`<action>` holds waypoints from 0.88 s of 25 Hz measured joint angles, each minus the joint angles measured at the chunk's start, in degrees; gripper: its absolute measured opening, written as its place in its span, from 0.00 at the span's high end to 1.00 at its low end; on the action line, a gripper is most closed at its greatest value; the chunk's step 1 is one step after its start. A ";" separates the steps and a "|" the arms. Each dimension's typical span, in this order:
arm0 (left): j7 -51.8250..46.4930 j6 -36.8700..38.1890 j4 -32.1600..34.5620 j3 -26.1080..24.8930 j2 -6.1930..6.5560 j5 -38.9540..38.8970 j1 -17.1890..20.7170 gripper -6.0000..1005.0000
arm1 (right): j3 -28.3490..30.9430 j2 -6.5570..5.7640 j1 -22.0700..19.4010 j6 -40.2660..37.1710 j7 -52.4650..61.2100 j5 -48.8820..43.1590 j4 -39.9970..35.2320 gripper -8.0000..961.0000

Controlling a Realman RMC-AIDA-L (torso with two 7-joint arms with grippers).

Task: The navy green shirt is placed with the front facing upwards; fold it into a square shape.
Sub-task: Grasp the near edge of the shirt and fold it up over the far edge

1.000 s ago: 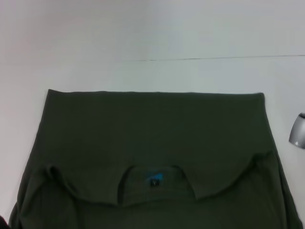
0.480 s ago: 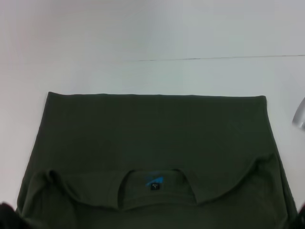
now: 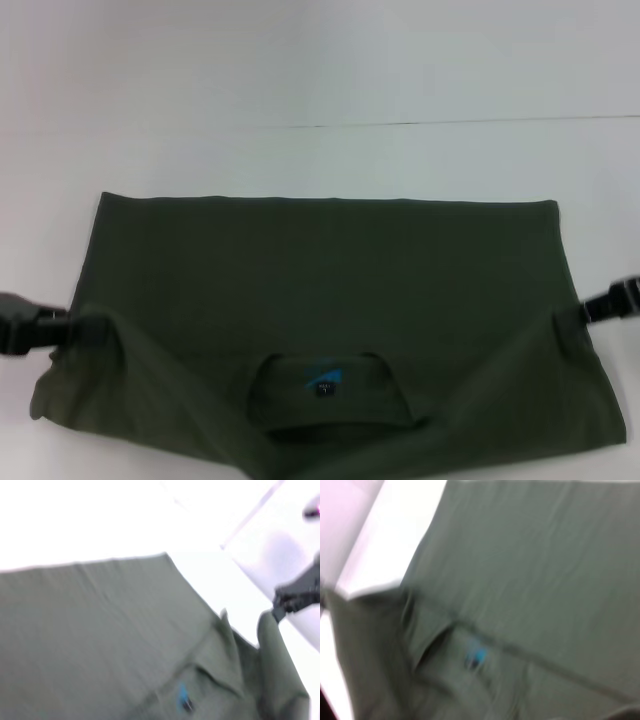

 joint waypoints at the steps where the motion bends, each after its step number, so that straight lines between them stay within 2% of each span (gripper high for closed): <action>1: -0.49 -1.30 -0.68 -1.00 0.00 -0.52 0.11 0.94 | 1.48 -0.31 -0.09 1.71 0.86 0.32 1.04 0.98; 3: -2.48 -5.38 -2.43 -3.63 0.00 -1.80 0.31 0.94 | 3.55 -0.92 -0.46 4.85 1.75 1.81 3.36 0.98; 5: -4.38 -8.83 -3.95 -5.71 -0.06 -3.46 0.64 0.94 | 4.22 -0.94 -1.10 7.34 1.97 4.09 4.48 0.98; 10: -7.70 -16.00 -7.19 -7.44 -0.66 -9.28 1.92 0.94 | 4.38 0.52 -2.71 14.35 2.35 9.87 4.71 0.98; 14: -8.27 -21.70 -10.21 -7.74 -1.40 -11.17 2.18 0.94 | 4.24 2.93 -3.41 21.55 1.01 14.71 4.66 0.98; 22: -8.38 -32.49 -12.61 -7.83 -4.52 -15.12 2.14 0.94 | 4.05 6.69 -3.61 34.03 -0.47 19.60 4.50 0.98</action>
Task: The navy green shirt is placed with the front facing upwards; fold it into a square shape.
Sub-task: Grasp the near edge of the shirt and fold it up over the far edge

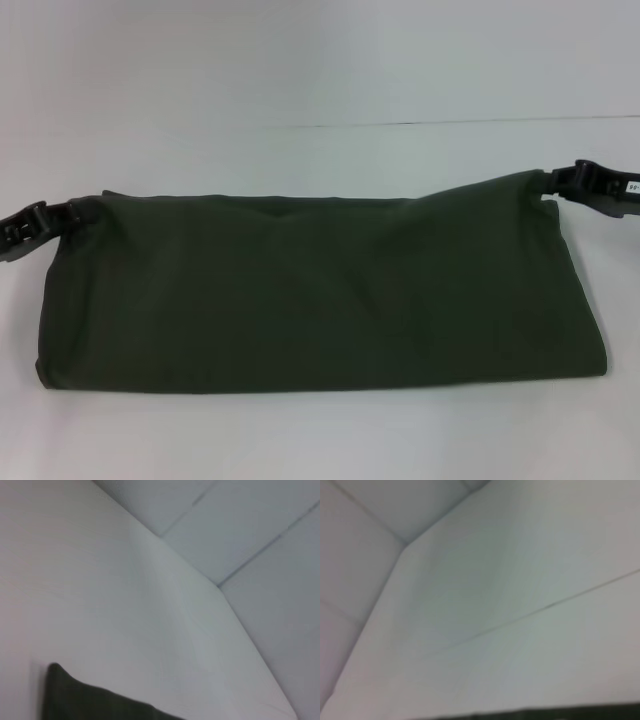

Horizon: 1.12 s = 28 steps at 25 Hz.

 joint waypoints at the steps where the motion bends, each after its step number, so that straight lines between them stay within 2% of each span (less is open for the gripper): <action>1: 0.07 -1.04 0.00 0.03 -0.28 -0.52 0.00 0.94 | 0.00 0.27 -0.02 1.48 -0.06 0.37 -0.01 0.98; 5: 0.48 -5.28 -0.65 0.20 -1.19 -3.07 -0.09 0.94 | -0.36 1.03 -0.13 7.16 -0.64 1.87 0.49 0.98; 13: 3.15 -11.77 -3.60 0.42 -2.50 -7.59 -1.83 0.94 | -1.18 2.49 0.76 12.73 -2.03 2.48 1.75 0.98; 20: 5.95 -19.91 -5.03 1.11 -4.20 -8.21 -4.19 0.94 | -3.01 2.67 0.51 15.76 -2.26 2.48 3.18 0.98; 28: 7.92 -26.77 -5.18 2.91 -5.91 -8.28 -5.35 0.94 | -3.10 3.56 0.19 18.02 -3.16 2.47 3.38 0.98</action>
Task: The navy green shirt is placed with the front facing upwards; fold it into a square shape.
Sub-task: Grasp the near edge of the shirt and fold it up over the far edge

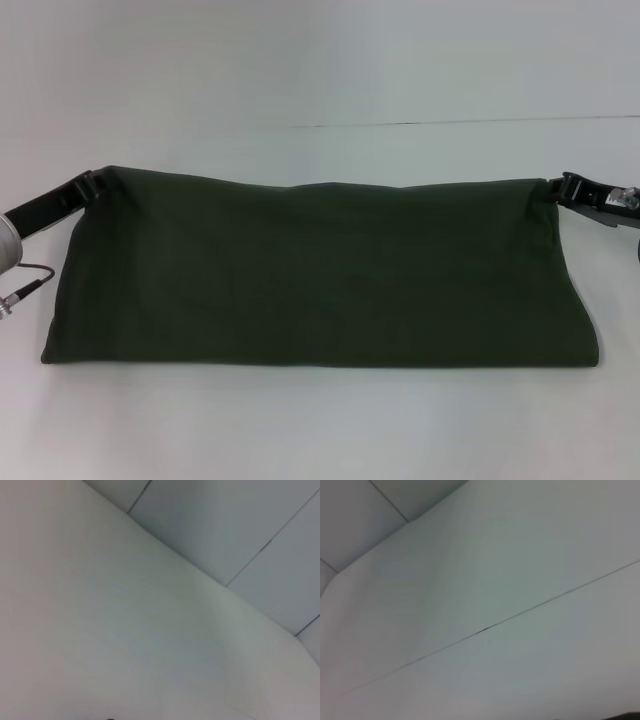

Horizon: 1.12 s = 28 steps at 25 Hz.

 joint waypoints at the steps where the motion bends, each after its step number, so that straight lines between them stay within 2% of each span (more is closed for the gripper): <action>1: 0.05 -0.50 0.00 0.14 -0.09 -0.02 -0.05 0.94 | 0.00 0.01 0.01 0.22 -0.01 0.00 0.00 0.98; 18: 1.03 -8.50 -0.08 1.38 -2.16 -2.57 -1.34 0.93 | 0.03 1.28 2.03 5.54 -1.50 0.13 0.36 0.98; 24: 3.06 -9.97 -1.78 1.37 -2.22 -6.28 -1.45 0.93 | 0.01 1.31 2.26 7.03 -5.66 3.78 2.32 0.98; 28: 3.30 -11.04 -2.64 1.37 -2.22 -7.70 -1.34 0.92 | 0.03 1.30 1.82 7.25 -9.44 8.15 3.47 0.93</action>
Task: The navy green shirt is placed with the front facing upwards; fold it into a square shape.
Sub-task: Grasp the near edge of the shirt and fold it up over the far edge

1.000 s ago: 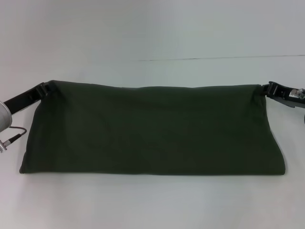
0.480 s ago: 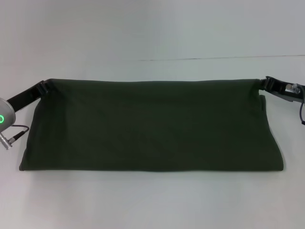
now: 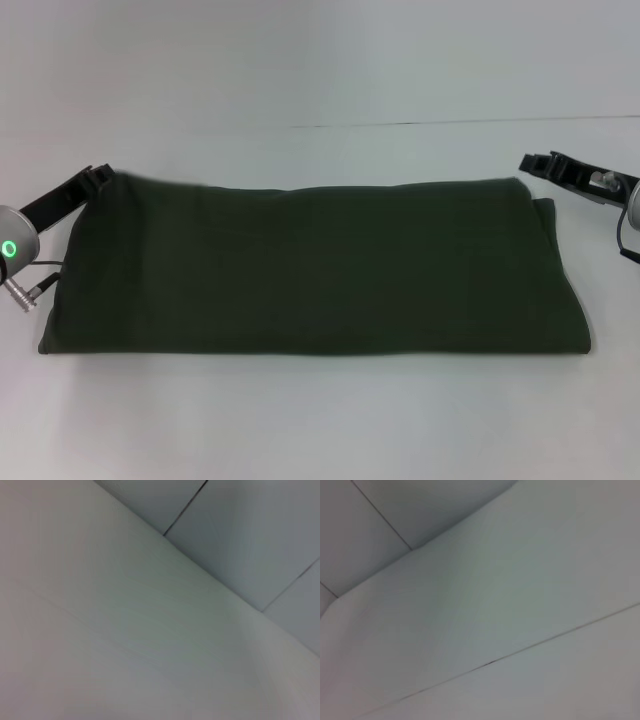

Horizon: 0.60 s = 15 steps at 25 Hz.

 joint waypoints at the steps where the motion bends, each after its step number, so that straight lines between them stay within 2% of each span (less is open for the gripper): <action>1: 0.00 -0.51 -0.11 0.00 0.00 -0.09 -0.02 0.92 | 0.01 -0.01 -0.03 0.02 -0.58 0.54 0.06 0.91; 3: 0.01 -1.54 -0.30 0.00 0.00 -0.41 -0.08 0.92 | 0.05 0.02 -0.04 0.12 -1.15 1.13 0.10 0.88; 9: 0.02 -2.19 -0.48 -0.01 0.00 -1.18 0.26 0.75 | 0.20 0.04 -0.18 0.39 -1.32 1.33 0.19 0.78; 12: 0.01 -0.75 -0.19 -0.08 0.04 -2.31 1.32 0.64 | 0.73 -0.05 -1.13 -0.53 -1.57 2.74 -0.08 0.64; 15: -0.22 5.33 0.60 -0.38 0.37 -3.79 3.13 0.52 | 0.72 -0.73 -3.05 -3.69 -2.74 7.18 -0.28 0.50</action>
